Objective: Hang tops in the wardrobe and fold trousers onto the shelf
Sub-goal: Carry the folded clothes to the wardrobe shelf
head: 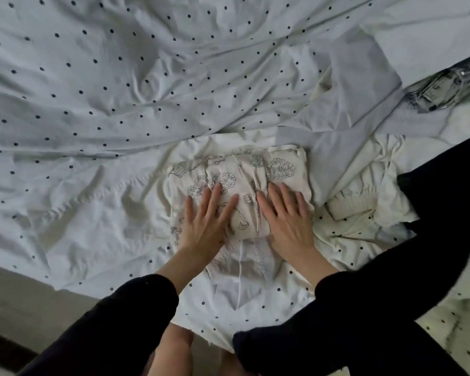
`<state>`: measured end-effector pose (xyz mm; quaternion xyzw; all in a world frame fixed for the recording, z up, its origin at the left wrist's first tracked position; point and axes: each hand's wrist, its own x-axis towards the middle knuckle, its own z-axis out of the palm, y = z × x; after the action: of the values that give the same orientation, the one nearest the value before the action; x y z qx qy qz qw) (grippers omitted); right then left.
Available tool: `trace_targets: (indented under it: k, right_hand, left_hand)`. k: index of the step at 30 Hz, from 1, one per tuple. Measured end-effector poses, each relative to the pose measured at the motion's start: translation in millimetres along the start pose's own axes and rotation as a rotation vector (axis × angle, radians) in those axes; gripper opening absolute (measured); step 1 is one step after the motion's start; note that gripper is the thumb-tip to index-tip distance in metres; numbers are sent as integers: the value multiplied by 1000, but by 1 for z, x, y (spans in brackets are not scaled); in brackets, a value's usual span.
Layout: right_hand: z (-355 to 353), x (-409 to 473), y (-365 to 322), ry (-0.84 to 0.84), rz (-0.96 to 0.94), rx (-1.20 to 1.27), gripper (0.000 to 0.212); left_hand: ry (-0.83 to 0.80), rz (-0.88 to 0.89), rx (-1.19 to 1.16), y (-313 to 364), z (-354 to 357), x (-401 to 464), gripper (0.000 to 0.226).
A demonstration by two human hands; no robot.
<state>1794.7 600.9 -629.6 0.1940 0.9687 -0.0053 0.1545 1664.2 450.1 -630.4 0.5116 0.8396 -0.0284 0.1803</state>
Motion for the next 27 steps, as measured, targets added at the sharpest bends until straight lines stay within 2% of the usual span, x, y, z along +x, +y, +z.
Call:
trace_targets:
  k: [1, 3, 5, 6, 9, 11, 15, 18, 20, 23, 25, 27]
  right_hand:
    - [1, 5, 1, 11, -1, -7, 113]
    - [3, 7, 1, 44, 5, -2, 90]
    - [0, 5, -2, 99, 20, 71, 60]
    - [-6, 3, -4, 95, 33, 119, 54]
    - [-29, 3, -8, 86, 42, 256, 56]
    - [-60, -5, -17, 51, 59, 419, 60]
    - [-104, -24, -41, -179, 236, 918, 67]
    - [-146, -32, -61, -214, 356, 1197, 56]
    - [-168, -31, -70, -262, 408, 1256, 47]
    - [-213, -30, -91, -419, 306, 1326, 38]
    - [-243, -24, -112, -550, 149, 1383, 40]
    - [-270, -12, -142, -511, -35, 1219, 51]
  left_hand:
    - [15, 3, -6, -3, 2, 4, 114]
    - [24, 3, -38, -6, 8, 5, 106]
    - [27, -12, -117, -5, 3, 1, 90]
    - [38, -21, -168, -4, -6, -1, 80]
    - [-35, -97, -300, -4, -31, -9, 70]
    - [15, -150, -451, -5, -55, -22, 69]
    - [86, -378, -897, 4, -103, -45, 68]
    - [-57, -620, -1193, 1, -139, -67, 66]
    - [-128, -646, -1316, -5, -159, -81, 58]
    - [-125, -686, -1617, -28, -200, -110, 32]
    - [-117, -641, -1821, -49, -227, -131, 27]
    - [-52, -599, -1936, -72, -252, -153, 17]
